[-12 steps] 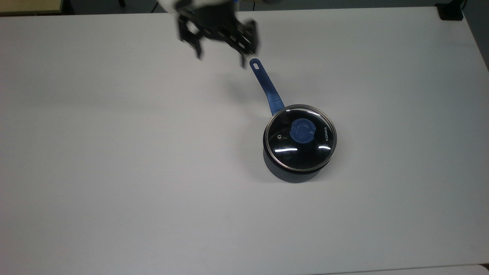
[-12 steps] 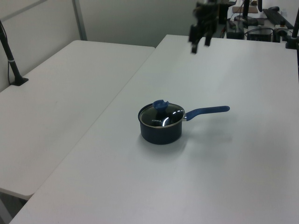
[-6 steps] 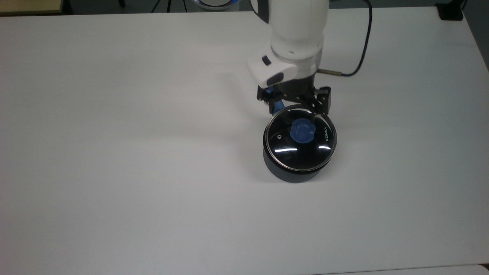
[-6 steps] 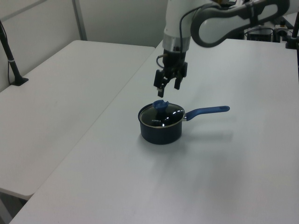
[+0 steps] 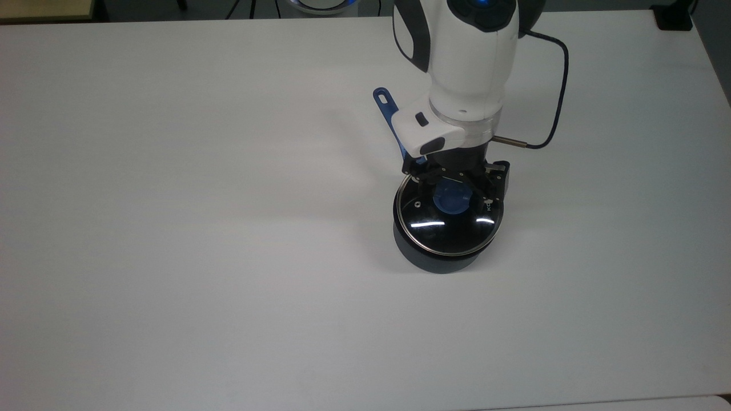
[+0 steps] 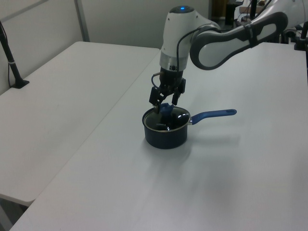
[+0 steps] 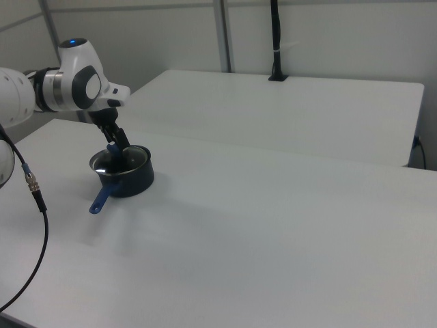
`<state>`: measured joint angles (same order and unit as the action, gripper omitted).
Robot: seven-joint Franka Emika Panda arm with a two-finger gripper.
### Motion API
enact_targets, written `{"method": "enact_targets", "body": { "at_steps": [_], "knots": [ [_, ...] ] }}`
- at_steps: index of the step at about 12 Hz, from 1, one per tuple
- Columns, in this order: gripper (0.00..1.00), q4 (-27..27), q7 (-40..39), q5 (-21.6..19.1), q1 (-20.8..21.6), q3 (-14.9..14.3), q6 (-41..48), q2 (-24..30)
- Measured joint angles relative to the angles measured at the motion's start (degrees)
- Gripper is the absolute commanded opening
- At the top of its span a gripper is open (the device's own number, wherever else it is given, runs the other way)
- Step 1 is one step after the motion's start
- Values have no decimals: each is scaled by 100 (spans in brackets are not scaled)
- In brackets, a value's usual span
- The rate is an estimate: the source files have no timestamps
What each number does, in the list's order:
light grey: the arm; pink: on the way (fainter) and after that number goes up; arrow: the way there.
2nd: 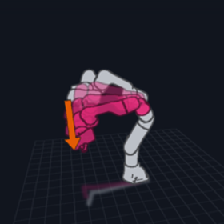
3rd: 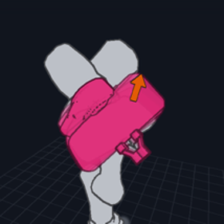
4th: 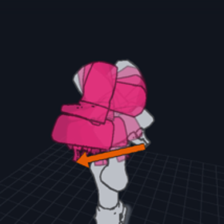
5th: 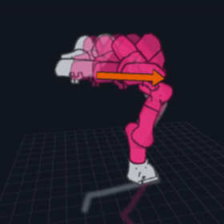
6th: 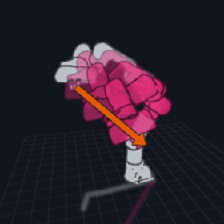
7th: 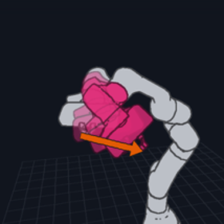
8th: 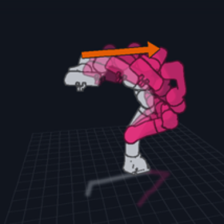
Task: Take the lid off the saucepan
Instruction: 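Close the gripper on the blue knob of the glass lid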
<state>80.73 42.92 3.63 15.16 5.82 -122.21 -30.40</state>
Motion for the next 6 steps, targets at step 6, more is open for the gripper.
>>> {"method": "enact_targets", "body": {
  "at_steps": [6],
  "knots": [
    [50,-45,37,195,74,-17,-67,-118]
  ]
}}
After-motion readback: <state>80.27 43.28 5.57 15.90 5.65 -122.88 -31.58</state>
